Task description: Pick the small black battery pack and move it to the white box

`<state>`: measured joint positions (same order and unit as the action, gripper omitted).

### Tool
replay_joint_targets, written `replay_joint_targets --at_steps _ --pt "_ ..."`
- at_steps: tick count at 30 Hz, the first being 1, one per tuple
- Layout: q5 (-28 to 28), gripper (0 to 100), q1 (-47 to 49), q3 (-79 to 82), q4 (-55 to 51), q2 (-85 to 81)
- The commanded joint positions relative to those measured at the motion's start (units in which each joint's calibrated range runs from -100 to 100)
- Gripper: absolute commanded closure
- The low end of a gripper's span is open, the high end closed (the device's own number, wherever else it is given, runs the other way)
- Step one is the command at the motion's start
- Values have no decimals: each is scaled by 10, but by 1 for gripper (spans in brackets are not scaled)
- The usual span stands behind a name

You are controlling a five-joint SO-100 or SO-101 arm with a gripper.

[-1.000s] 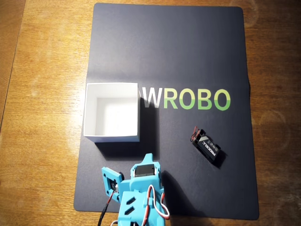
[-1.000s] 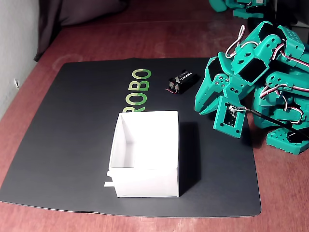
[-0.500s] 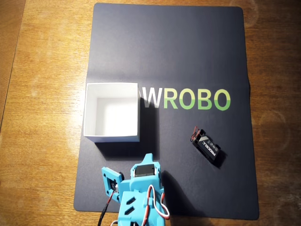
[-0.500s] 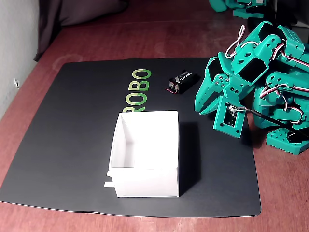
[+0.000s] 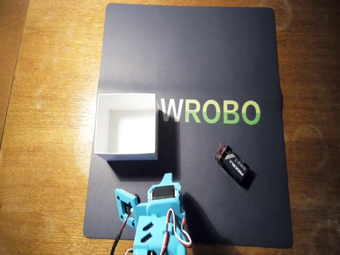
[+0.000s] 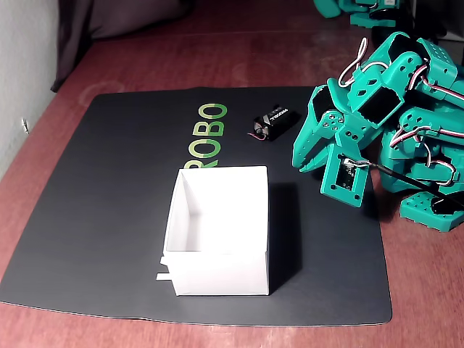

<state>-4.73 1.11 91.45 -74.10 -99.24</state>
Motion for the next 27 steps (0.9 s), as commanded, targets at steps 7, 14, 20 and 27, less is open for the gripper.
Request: replay_joint_targets --at_steps 7,14,20,27 --pt "0 98 -7 0 -3 1" --pt "0 98 -7 0 -3 1" --pt "-2 98 -4 0 -3 0" --pt "0 98 -9 0 -2 0"
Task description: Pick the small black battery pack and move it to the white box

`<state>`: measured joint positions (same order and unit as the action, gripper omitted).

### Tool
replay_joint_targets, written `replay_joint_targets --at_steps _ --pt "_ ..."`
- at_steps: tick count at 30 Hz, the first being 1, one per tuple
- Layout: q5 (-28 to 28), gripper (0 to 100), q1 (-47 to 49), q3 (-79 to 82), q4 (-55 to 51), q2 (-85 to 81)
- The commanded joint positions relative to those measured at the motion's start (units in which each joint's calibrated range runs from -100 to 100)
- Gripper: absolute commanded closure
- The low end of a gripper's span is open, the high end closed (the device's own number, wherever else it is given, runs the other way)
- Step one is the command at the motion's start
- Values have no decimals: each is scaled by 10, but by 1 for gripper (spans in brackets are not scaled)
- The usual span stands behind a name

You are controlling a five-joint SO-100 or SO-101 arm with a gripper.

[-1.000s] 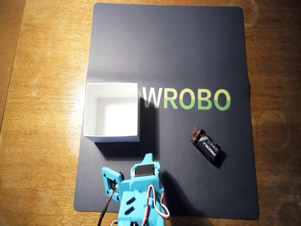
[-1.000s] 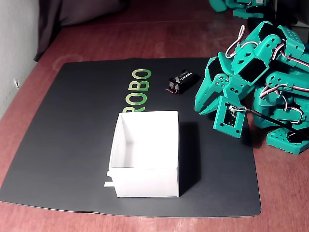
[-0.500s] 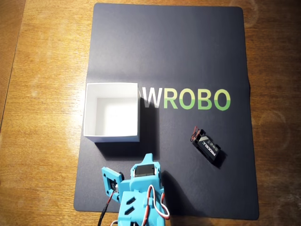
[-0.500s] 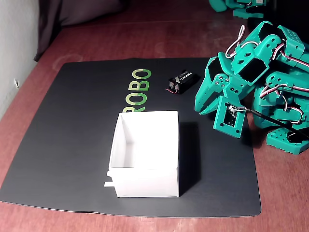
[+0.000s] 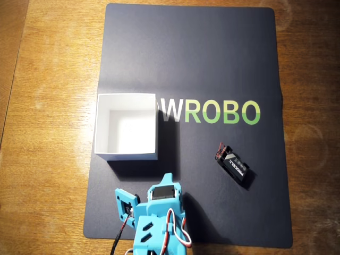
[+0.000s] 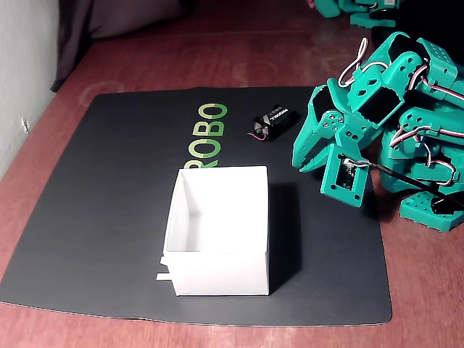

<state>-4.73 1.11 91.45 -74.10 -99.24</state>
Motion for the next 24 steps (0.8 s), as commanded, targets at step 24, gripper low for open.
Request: replay_joint_targets --at_steps 24 --pt "2 98 -197 -499 -8 430"
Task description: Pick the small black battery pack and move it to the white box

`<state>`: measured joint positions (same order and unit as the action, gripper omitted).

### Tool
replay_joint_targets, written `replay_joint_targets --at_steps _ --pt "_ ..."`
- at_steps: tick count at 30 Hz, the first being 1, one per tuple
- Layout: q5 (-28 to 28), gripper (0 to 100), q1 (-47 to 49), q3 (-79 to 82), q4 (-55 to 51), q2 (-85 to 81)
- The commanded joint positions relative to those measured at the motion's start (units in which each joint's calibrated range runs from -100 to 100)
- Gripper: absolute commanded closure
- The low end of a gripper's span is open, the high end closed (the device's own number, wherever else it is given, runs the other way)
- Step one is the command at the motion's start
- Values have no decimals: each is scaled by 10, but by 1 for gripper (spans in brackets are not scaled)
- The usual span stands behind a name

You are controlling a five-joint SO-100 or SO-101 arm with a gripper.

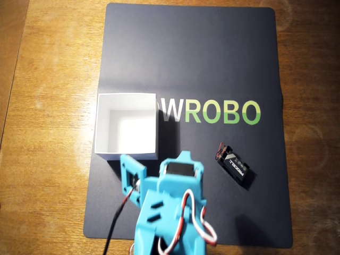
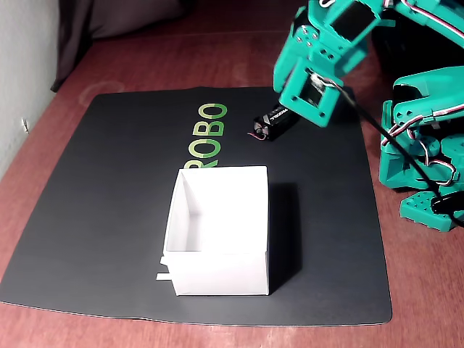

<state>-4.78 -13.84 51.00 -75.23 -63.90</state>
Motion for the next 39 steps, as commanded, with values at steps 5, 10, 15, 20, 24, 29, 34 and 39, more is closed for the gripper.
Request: replay_joint_targets --at_steps 5,10,15,20,24,29,34,39 --pt "3 98 -131 -191 6 189" --pt "-1 97 -181 -246 3 283" --pt "2 97 -242 -296 3 366" --pt "3 98 -307 -328 9 437" --pt "36 98 -355 -370 9 492" --pt "65 98 -374 -424 5 548" --pt "63 97 -374 -421 3 568" --pt "39 97 -372 -415 2 590"
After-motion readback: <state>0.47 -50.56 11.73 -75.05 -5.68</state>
